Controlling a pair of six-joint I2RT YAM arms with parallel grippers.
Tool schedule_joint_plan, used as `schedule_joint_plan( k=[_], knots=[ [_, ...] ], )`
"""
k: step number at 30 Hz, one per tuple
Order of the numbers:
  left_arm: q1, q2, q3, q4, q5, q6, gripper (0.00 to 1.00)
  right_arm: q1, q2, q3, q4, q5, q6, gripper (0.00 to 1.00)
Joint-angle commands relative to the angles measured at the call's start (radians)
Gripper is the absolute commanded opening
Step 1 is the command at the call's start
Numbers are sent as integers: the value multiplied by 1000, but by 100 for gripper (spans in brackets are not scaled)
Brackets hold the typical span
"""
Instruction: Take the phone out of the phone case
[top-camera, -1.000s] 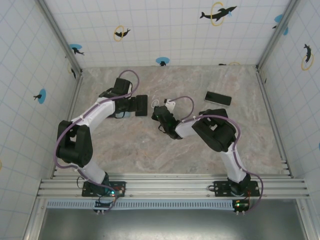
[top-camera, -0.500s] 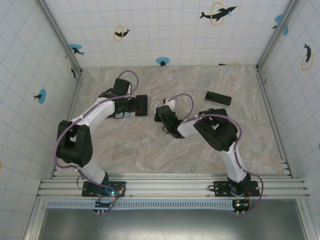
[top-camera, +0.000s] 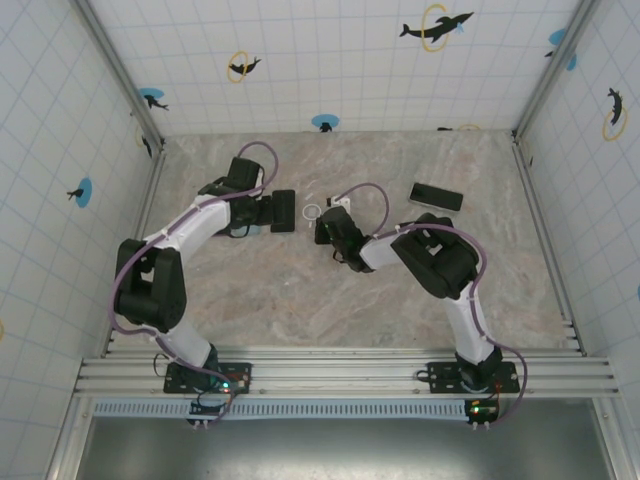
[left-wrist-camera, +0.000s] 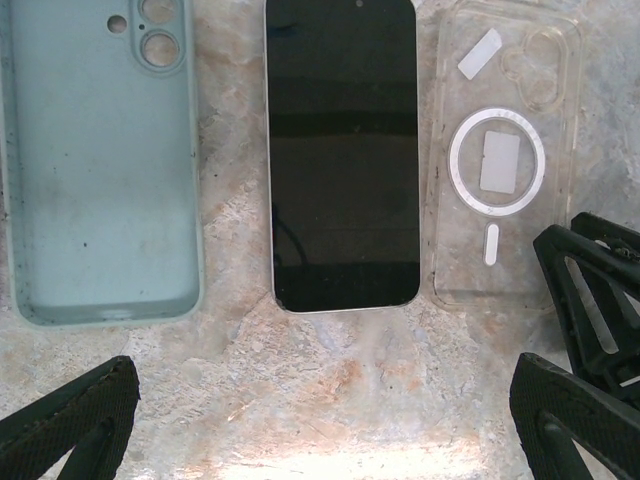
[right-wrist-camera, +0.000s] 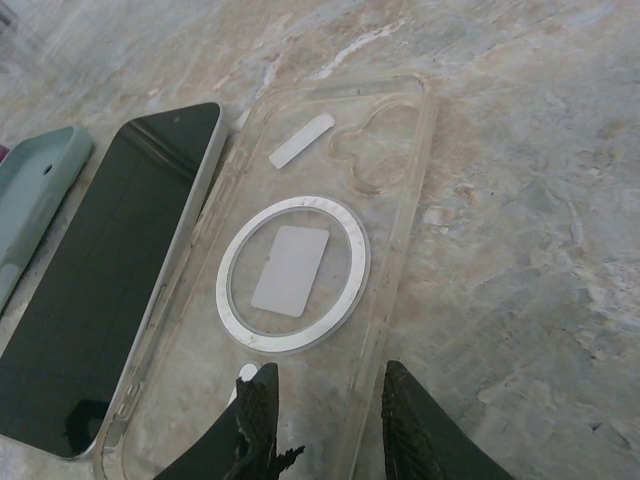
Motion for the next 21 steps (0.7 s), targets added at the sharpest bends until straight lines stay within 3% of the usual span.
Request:
schedule_joint_plan(
  k=[1, 15, 21],
  knots=[
    [6, 13, 14, -17, 12, -8, 98, -12, 33, 35, -11, -35, -24, 30],
    [7, 29, 28, -26, 20, -5, 98, -32, 74, 81, -25, -89, -83, 28],
    [7, 34, 50, -29, 26, -6, 98, -46, 37, 94, -18, -120, -97, 35]
  ],
)
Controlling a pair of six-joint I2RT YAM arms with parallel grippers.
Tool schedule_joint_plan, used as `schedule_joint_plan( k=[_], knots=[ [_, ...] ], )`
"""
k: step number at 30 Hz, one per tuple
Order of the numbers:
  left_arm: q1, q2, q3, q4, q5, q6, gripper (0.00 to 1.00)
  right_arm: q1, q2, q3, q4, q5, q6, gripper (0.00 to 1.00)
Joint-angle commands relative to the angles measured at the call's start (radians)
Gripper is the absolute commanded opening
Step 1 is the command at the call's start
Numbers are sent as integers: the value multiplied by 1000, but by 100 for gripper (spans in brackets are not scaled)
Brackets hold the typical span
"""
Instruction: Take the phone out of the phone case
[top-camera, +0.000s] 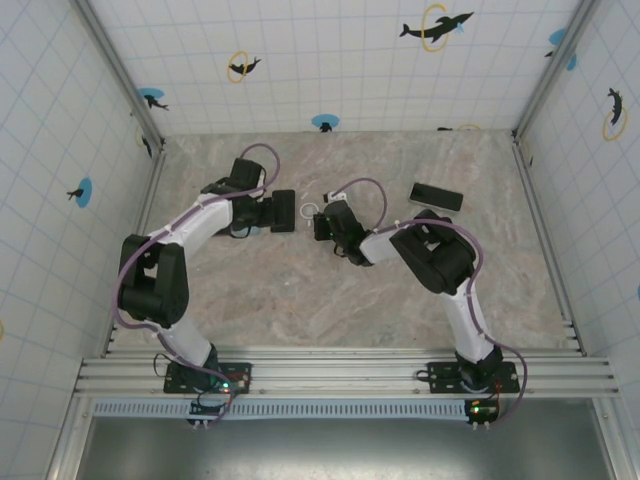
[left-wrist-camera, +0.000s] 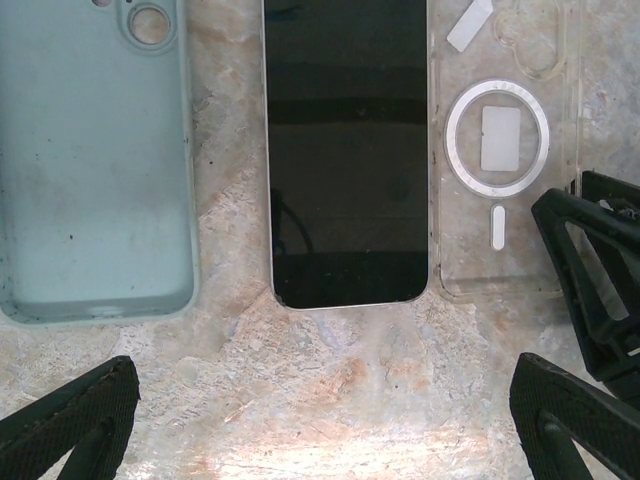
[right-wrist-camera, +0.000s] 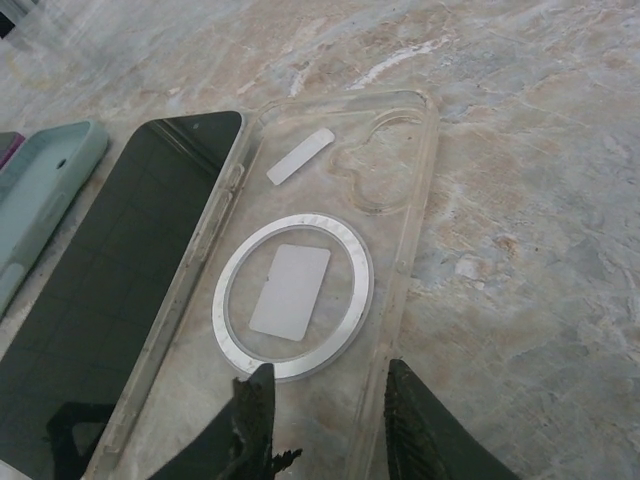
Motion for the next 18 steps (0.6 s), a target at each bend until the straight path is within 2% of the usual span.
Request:
schedule_joint_plan(
  k=[1, 9, 14, 18],
  knots=[
    [5, 8, 45, -22, 18, -6, 97, -17, -15, 37, -22, -36, -19, 38],
    [6, -34, 47, 25, 59, -54, 98, -62, -176, 1, -78, -135, -75, 58],
    [-12, -71, 24, 78, 105, -98, 98, -114, -317, -83, -129, -218, -185, 65],
    [-43, -82, 20, 96, 117, -122, 98, -191, -424, -130, -243, -325, -302, 69]
  ],
)
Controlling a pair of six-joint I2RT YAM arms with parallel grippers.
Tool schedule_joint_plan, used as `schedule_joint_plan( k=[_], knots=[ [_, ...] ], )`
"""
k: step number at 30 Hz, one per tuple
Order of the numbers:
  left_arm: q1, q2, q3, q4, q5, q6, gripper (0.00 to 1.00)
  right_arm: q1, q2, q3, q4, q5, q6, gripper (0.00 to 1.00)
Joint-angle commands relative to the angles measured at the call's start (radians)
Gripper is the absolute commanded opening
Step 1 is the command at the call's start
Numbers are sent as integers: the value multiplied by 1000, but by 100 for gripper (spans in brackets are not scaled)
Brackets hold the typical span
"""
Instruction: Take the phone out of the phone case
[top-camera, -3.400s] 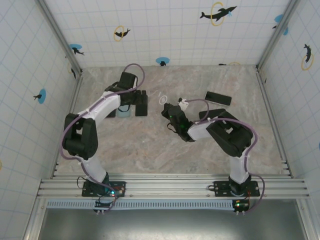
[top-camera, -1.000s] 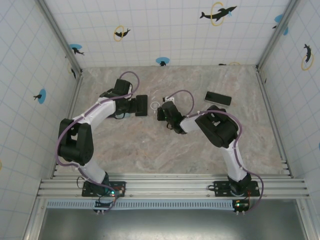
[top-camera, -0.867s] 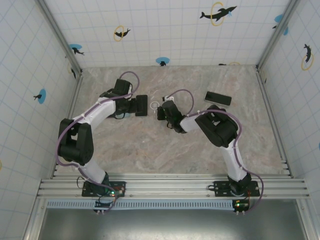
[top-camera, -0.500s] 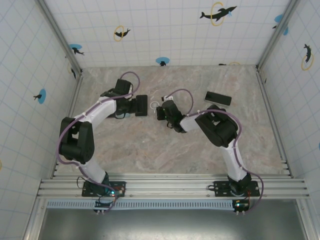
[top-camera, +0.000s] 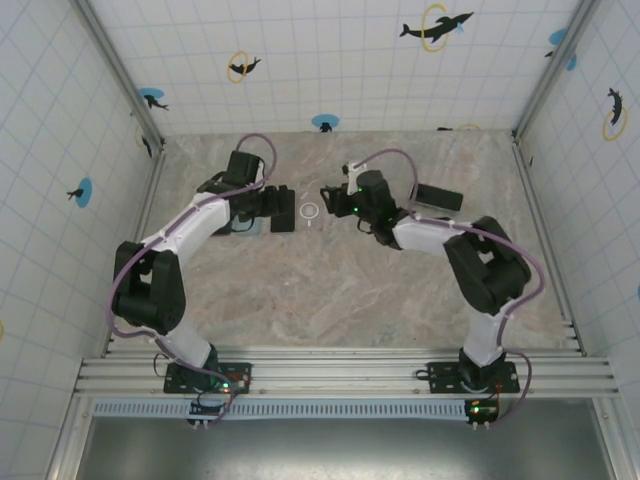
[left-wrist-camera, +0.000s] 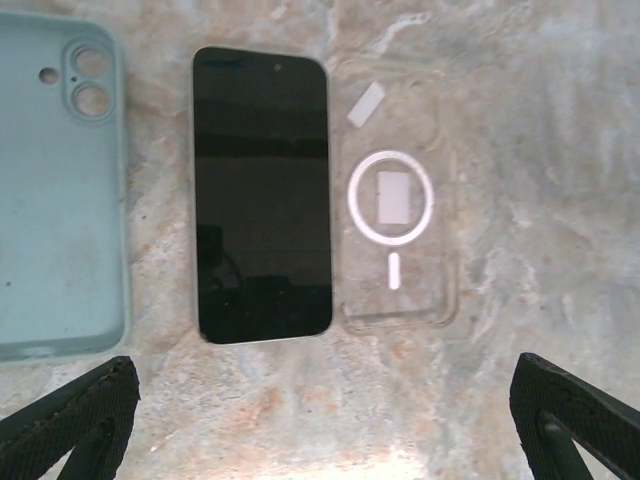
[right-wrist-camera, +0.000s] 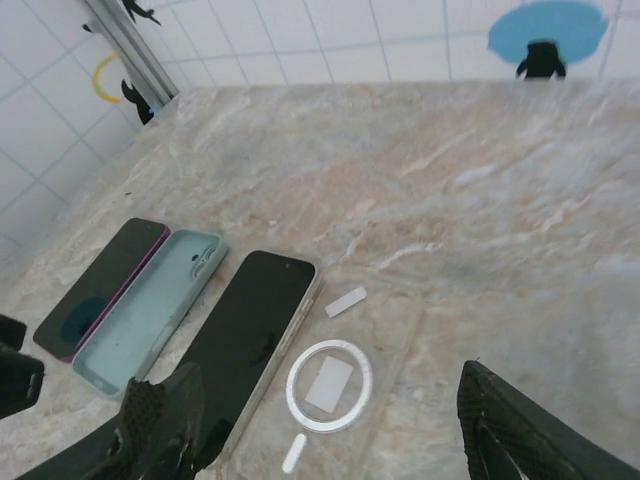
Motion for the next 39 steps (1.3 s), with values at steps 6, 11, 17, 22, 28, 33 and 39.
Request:
schedule_joint_plan(
  k=[6, 11, 17, 22, 28, 33, 39],
  knots=[
    [-74, -53, -34, 99, 73, -99, 98, -204, -166, -47, -308, -325, -326, 75],
    [-117, -52, -45, 112, 80, -118, 98, -348, -201, 26, -613, -492, -570, 82],
    [-118, -50, -39, 114, 91, -117, 98, -476, -203, 90, -767, -446, -604, 91],
    [-118, -38, -29, 111, 107, -105, 98, -526, -226, 78, -828, -402, -607, 94],
    [-118, -24, -24, 108, 112, -97, 98, -547, -272, 31, -854, -345, -531, 100],
    [-118, -9, -11, 108, 119, -85, 97, -552, -324, -54, -784, -290, -338, 99],
    [-118, -1, -12, 108, 120, -77, 98, -529, -407, -167, -738, -138, 72, 99]
  ],
)
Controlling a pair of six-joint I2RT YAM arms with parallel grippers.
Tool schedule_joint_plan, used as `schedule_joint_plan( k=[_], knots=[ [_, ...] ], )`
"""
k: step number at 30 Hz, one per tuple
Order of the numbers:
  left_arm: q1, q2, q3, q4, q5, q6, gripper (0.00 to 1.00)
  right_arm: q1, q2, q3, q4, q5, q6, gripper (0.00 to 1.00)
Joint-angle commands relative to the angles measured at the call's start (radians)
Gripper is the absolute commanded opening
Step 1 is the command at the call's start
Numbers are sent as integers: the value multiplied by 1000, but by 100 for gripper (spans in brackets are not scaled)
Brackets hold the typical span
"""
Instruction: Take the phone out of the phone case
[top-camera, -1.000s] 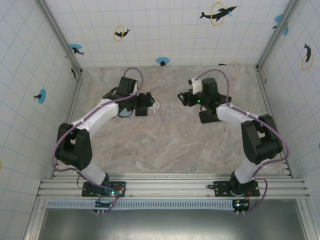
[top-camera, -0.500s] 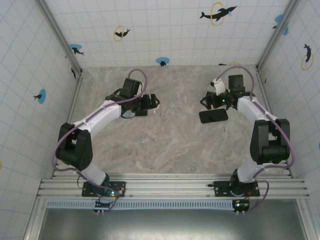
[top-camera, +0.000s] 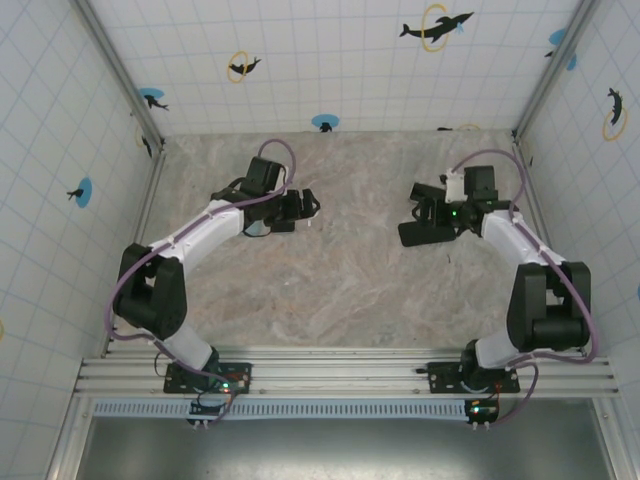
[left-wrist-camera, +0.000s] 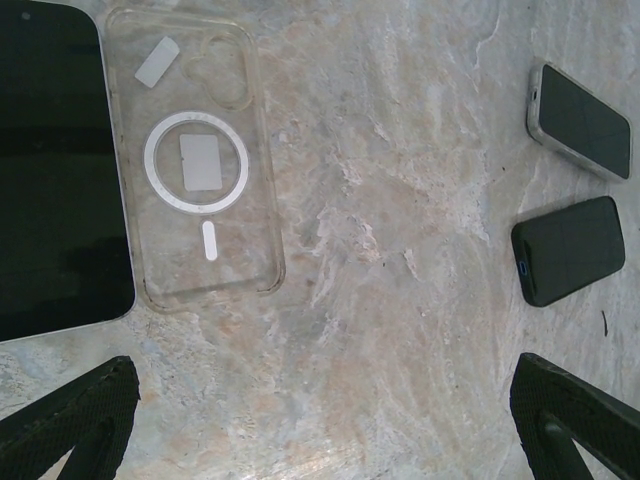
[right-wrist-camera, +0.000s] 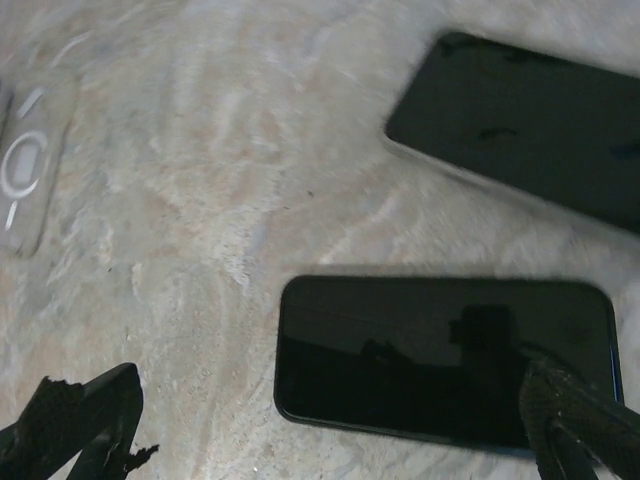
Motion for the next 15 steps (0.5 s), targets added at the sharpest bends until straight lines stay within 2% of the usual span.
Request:
schedule_joint_plan(
  k=[1, 5, 10, 15],
  knots=[
    [2, 14, 21, 8, 18, 21, 98, 32, -80, -64, 36, 133, 309, 99],
    [2, 20, 16, 9, 17, 32, 98, 101, -109, -93, -39, 323, 496, 99],
    [2, 23, 17, 9, 16, 44, 98, 150, -56, -61, -169, 483, 744, 99],
    [2, 21, 14, 7, 15, 50, 98, 183, 48, 9, -240, 513, 932, 99]
  ],
)
